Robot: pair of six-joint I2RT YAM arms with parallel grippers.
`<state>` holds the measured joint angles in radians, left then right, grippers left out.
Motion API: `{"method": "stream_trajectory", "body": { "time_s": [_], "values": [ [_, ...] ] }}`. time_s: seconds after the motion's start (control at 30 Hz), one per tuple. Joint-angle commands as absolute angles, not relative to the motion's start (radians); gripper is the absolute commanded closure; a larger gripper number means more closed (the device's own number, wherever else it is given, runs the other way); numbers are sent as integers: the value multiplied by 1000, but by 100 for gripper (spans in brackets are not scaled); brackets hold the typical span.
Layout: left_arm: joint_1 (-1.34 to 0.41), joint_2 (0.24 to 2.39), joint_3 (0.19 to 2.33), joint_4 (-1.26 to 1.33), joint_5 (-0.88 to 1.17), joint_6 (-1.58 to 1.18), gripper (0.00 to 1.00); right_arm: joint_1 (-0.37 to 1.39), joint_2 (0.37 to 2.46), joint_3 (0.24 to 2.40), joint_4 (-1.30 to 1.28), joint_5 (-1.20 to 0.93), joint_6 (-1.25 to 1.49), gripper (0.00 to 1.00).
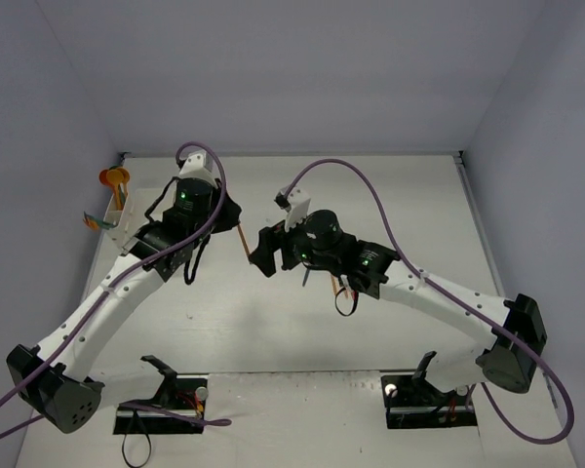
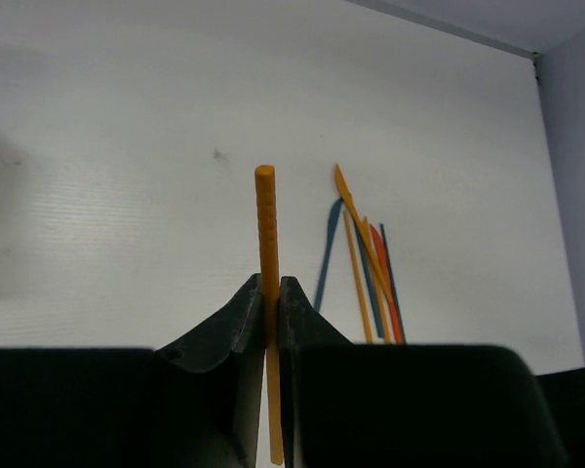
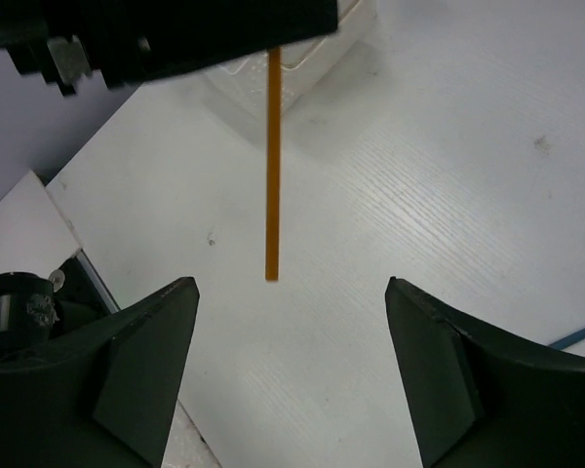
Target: Sort the eating utensils into containers
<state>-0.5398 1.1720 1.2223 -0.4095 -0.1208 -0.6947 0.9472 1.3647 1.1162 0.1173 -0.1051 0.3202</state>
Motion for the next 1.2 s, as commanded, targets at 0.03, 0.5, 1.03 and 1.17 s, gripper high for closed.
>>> {"method": "stream_trajectory", "body": {
  "time_s": [0.03,0.5,1.03,1.17],
  "values": [
    [-398,1222,1331,-308,-184,-478,100,869,1257,1061,183,-86,345,22],
    [-194,1535,1484,32,-233,-128,100,763,1153,993,80,-82,308,17],
    [-107,1636,1454,146,-206,-100,100,737,1168,1000,32,-69,299,16],
    [-104,1661,1424,157,-204,-109,98,733,1179,1002,29,-72,299,15]
  ]
}}
